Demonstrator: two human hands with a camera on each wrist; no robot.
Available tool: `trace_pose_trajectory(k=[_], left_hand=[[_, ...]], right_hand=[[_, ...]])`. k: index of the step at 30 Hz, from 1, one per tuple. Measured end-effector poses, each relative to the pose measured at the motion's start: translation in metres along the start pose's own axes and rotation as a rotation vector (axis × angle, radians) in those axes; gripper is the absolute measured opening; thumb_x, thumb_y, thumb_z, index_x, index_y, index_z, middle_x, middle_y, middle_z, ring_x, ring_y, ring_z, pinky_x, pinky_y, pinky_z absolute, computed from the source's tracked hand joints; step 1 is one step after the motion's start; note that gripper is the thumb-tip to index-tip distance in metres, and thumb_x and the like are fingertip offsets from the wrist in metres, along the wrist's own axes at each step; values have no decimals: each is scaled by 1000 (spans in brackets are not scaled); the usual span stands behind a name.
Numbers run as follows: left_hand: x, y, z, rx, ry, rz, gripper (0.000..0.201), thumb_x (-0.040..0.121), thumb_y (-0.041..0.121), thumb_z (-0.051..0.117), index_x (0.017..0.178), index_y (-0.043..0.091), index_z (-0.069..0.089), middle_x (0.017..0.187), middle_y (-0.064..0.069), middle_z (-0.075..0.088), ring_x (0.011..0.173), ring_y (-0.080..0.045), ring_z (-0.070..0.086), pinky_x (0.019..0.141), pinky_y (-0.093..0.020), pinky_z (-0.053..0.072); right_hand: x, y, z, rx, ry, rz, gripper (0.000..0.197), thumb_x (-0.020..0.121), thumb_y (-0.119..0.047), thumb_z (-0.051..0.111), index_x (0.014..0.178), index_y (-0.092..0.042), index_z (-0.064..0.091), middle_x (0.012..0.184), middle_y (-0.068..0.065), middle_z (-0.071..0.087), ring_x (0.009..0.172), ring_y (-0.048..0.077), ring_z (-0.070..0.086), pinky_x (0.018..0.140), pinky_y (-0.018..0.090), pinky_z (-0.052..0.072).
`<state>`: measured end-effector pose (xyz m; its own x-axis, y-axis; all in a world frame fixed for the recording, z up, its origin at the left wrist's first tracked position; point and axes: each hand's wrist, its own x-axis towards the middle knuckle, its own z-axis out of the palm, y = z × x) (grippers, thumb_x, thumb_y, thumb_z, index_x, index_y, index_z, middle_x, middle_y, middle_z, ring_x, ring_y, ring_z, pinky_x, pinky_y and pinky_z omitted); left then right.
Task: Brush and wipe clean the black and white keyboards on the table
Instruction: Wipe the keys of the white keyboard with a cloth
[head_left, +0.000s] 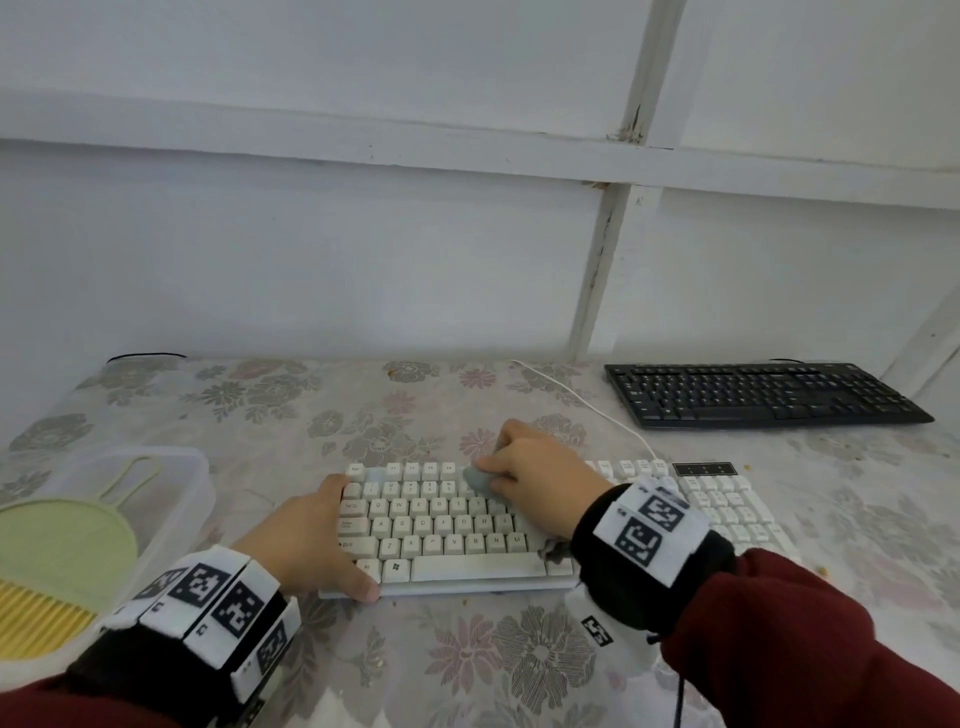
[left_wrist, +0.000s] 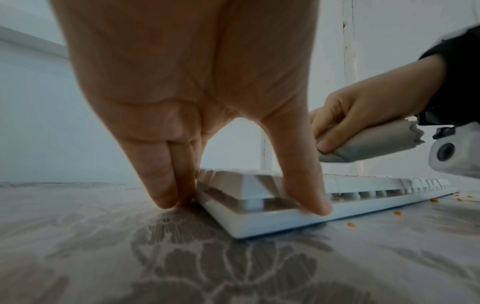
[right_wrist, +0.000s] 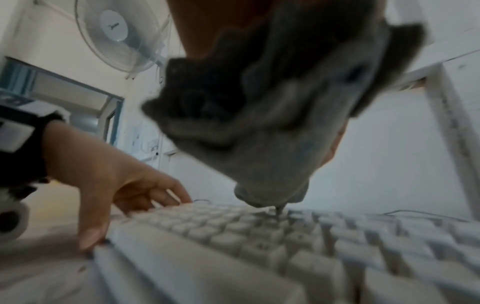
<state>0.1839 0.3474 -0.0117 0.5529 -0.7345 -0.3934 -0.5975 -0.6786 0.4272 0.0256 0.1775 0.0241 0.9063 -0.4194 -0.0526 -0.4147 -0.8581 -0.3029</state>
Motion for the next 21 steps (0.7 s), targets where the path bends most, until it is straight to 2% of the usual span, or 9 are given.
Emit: trace_pose_trajectory(k=[2, 4, 7, 10, 13, 17, 19, 21], left_hand=[[0, -1, 0, -6, -2, 5, 117, 50, 42, 87, 142, 25, 17, 120, 7, 52, 105, -12, 52, 93, -26, 46], [0, -1, 1, -1, -5, 14, 117, 50, 42, 86, 142, 25, 17, 121, 7, 53, 105, -11, 52, 92, -25, 46], [1, -2, 1, -6, -6, 21, 115, 52, 41, 86, 142, 25, 17, 118, 8, 53, 102, -10, 53, 89, -22, 46], [2, -2, 1, -12, -2, 29, 114, 51, 42, 87, 141, 25, 18, 116, 9, 54, 101, -10, 54, 89, -23, 48], [2, -3, 1, -16, 1, 37, 114, 50, 42, 86, 140, 24, 19, 116, 10, 54, 101, -9, 54, 89, -23, 47], [2, -4, 2, -15, 2, 42, 114, 50, 43, 86, 141, 25, 19, 117, 9, 54, 102, -9, 54, 89, -22, 47], [2, -5, 1, -22, 4, 40, 114, 50, 43, 86, 140, 25, 19, 117, 9, 54, 101, -9, 54, 87, -22, 47], [3, -5, 2, -24, 3, 37, 116, 49, 43, 86, 141, 25, 18, 117, 9, 54, 102, -10, 55, 88, -23, 48]], right_hand=[[3, -5, 13, -57, -46, 3, 18, 91, -7, 50, 92, 0, 66, 98, 1, 35, 83, 21, 44, 57, 17, 30], [3, -2, 22, -131, -35, -13, 17, 84, 2, 49, 89, 0, 65, 97, 1, 34, 81, 21, 40, 56, 21, 30], [-3, 10, 21, -162, -17, -3, 21, 81, 5, 49, 89, -4, 66, 95, 1, 35, 81, 20, 40, 69, 26, 38], [-8, 20, 18, -171, -16, 13, 21, 82, 6, 47, 83, -8, 63, 92, 0, 36, 83, 21, 46, 69, 28, 42], [-15, 33, 14, -188, -6, 52, 18, 85, 0, 48, 79, -12, 60, 91, -1, 36, 82, 21, 47, 60, 26, 32], [-29, 53, 7, -153, 17, 88, 26, 96, -18, 44, 102, -11, 68, 97, -1, 42, 89, 20, 52, 64, 20, 33], [-35, 61, 5, -88, 42, 136, 30, 99, -24, 43, 104, -8, 68, 100, 2, 47, 89, 18, 55, 65, 14, 34], [-40, 67, 3, -17, 65, 189, 31, 98, -23, 45, 109, -3, 65, 102, 5, 52, 87, 17, 54, 64, 11, 34]])
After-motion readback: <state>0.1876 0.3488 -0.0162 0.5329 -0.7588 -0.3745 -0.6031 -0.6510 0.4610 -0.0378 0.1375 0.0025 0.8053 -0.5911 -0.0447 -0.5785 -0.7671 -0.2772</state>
